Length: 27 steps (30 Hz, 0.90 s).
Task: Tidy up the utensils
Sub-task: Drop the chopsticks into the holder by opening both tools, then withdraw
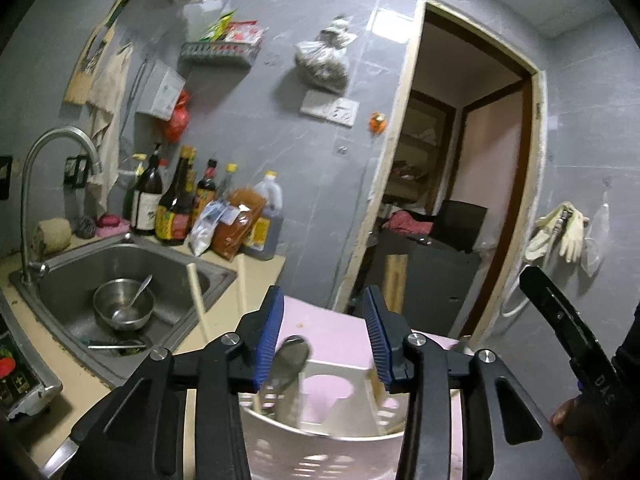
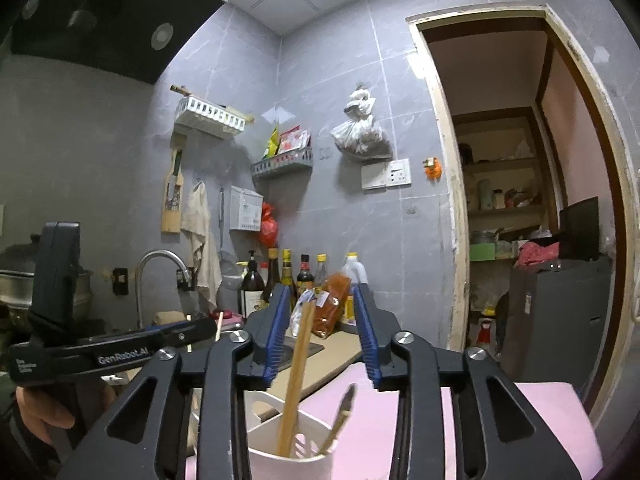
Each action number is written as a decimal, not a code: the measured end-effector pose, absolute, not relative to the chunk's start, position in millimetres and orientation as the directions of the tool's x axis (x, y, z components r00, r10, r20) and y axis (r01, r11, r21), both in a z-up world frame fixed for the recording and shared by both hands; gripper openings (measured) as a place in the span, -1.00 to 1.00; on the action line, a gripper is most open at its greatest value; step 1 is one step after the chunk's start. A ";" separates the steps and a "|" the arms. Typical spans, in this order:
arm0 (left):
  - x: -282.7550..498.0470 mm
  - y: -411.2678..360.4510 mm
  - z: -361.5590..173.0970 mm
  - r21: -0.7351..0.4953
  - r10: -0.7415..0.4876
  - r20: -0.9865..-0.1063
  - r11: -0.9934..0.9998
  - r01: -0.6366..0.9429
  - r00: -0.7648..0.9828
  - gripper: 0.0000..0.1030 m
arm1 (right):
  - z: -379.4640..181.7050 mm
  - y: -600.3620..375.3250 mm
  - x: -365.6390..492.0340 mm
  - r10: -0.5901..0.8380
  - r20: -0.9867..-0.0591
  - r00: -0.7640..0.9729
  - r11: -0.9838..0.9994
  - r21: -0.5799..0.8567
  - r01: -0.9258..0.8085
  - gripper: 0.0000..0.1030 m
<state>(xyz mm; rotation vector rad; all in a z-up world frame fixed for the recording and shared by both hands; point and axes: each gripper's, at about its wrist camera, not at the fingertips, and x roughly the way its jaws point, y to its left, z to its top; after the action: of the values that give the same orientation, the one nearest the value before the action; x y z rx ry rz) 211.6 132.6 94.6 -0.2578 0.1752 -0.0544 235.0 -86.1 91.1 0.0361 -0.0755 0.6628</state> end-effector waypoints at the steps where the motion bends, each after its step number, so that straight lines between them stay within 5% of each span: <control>1: 208.6 127.5 97.7 -0.249 -0.084 -0.155 0.968 0.043 0.984 -0.16 | 93.2 -92.4 232.4 0.608 0.084 0.789 0.792 0.008 -0.611 -0.27; 18: 183.5 35.6 105.5 -0.155 -0.266 -0.117 0.957 0.247 0.957 0.86 | 99.2 -203.2 184.3 0.454 0.063 0.889 0.891 -0.016 -0.454 0.71; 22: 185.2 15.3 95.6 -0.126 -0.306 -0.153 0.949 0.288 0.940 0.88 | 92.1 -224.6 179.7 0.413 0.037 0.910 0.911 -0.010 -0.413 0.97; 27: 191.1 -9.1 78.6 -0.082 -0.338 -0.228 0.941 0.328 0.913 0.88 | 80.3 -241.3 184.1 0.372 -0.023 0.928 0.928 -0.013 -0.372 1.00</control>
<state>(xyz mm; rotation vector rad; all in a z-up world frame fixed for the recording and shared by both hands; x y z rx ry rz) 191.1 -9.1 78.6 -0.0418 0.2422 -0.3433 184.1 -241.3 80.3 -0.0175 0.0205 0.3812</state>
